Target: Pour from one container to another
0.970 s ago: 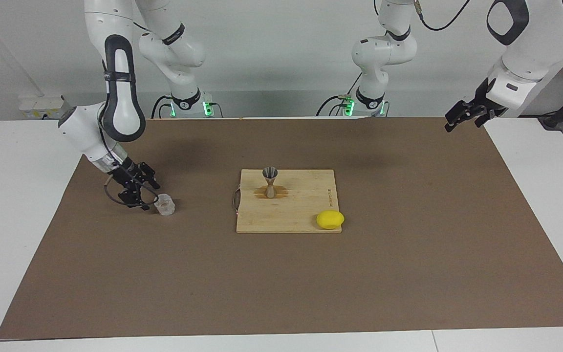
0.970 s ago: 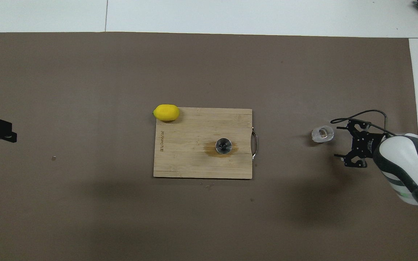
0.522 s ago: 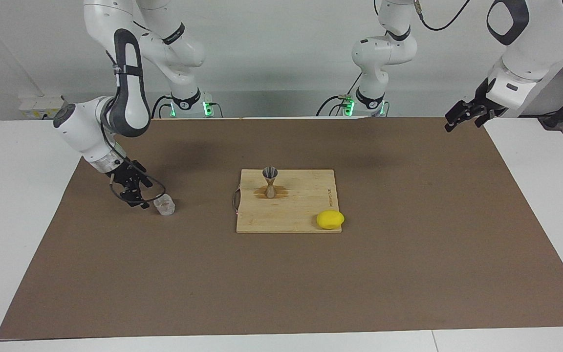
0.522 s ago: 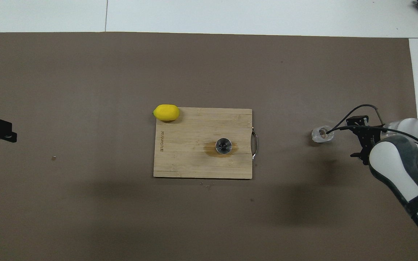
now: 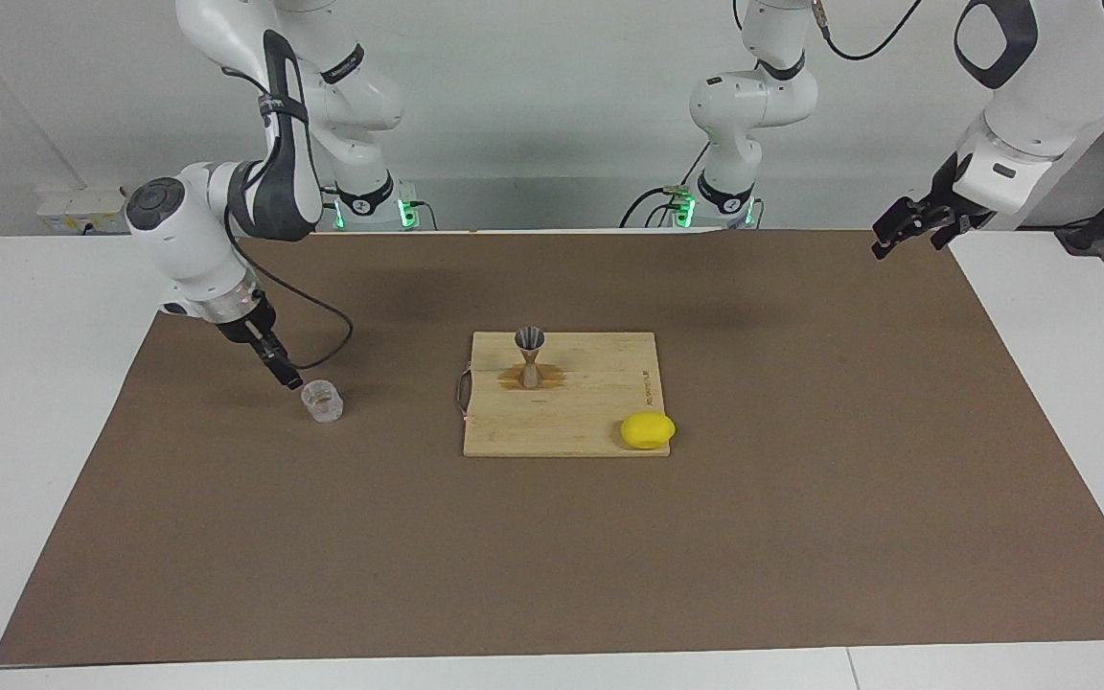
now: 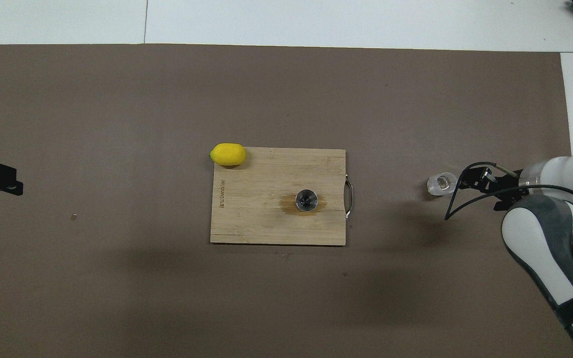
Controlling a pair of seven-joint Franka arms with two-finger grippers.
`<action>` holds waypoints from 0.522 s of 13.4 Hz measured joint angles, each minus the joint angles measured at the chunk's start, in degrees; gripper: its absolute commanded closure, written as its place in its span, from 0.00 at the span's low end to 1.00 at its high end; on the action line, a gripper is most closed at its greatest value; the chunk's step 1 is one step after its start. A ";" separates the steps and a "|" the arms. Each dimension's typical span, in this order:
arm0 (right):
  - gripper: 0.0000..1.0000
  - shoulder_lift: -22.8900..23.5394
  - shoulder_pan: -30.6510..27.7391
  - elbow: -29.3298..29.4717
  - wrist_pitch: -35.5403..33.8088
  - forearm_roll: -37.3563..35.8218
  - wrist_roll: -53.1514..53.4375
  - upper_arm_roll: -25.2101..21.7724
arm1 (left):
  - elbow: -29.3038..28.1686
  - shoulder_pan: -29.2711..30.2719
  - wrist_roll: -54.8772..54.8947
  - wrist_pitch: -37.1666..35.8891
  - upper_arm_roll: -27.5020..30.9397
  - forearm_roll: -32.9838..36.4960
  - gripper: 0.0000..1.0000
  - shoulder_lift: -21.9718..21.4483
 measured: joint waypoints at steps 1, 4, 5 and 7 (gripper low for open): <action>0.01 -0.44 0.08 1.65 -2.18 -1.09 -2.82 0.02 | 0.00 0.00 0.00 0.00 0.00 0.00 0.00 0.00; 0.01 -0.60 1.59 9.84 -10.61 -5.52 -5.39 0.09 | 0.00 0.00 0.00 0.00 0.00 0.00 0.00 0.00; 0.01 -0.55 2.37 13.00 -13.69 -6.02 -5.42 0.11 | 0.00 0.00 0.00 0.00 -0.01 0.00 0.00 0.00; 0.01 -0.28 3.83 19.05 -19.56 -6.33 -5.43 0.14 | 0.00 0.00 0.00 0.00 -0.05 0.00 0.00 0.00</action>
